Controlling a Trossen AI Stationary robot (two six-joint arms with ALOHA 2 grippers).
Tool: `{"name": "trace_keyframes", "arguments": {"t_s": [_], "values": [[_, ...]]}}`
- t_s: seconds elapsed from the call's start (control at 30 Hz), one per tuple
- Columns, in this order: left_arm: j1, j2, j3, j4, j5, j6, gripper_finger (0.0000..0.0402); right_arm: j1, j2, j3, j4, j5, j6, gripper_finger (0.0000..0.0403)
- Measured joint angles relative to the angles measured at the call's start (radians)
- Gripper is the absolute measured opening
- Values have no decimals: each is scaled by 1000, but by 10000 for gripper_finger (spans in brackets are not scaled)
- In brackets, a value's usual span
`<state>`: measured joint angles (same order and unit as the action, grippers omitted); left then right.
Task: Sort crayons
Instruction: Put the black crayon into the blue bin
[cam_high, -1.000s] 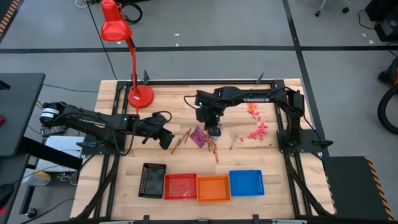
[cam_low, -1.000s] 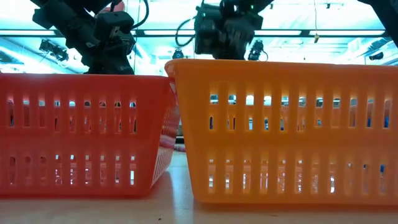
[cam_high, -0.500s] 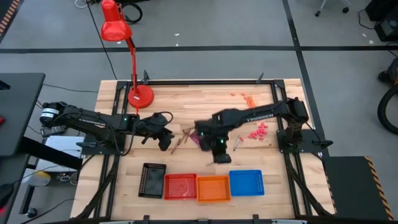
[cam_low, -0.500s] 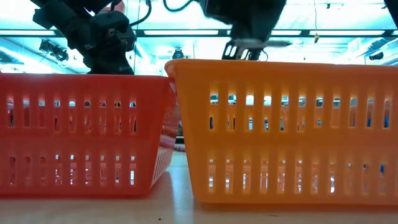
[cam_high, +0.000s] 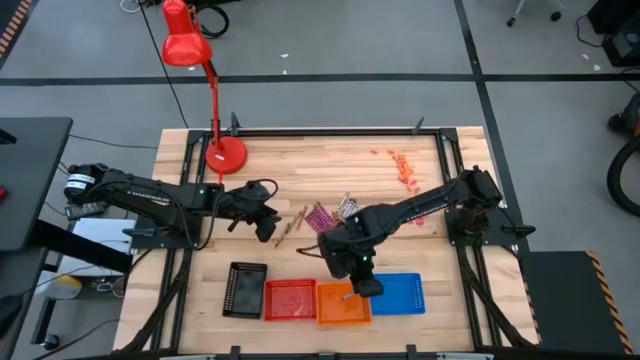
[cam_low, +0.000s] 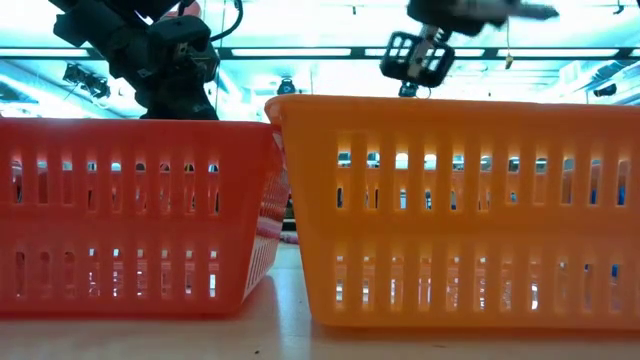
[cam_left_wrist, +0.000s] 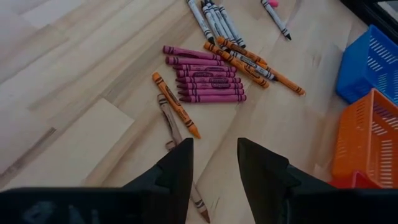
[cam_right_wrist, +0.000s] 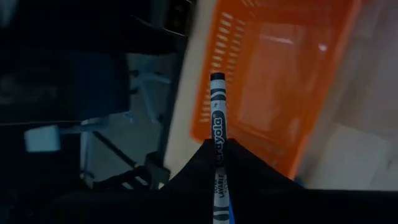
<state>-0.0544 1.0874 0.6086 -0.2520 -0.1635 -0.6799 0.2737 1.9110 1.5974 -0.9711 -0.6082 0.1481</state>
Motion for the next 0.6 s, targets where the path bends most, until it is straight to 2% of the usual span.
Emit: {"name": "trace_keyframes", "arguments": {"t_s": [0.3,0.6], "values": [[0,0,0,1,0,-61,137,68,-28,-150,-48,14,106,30],[-6,0,0,8,2,-271,137,143,-121,-278,-11,211,237,30]]}}
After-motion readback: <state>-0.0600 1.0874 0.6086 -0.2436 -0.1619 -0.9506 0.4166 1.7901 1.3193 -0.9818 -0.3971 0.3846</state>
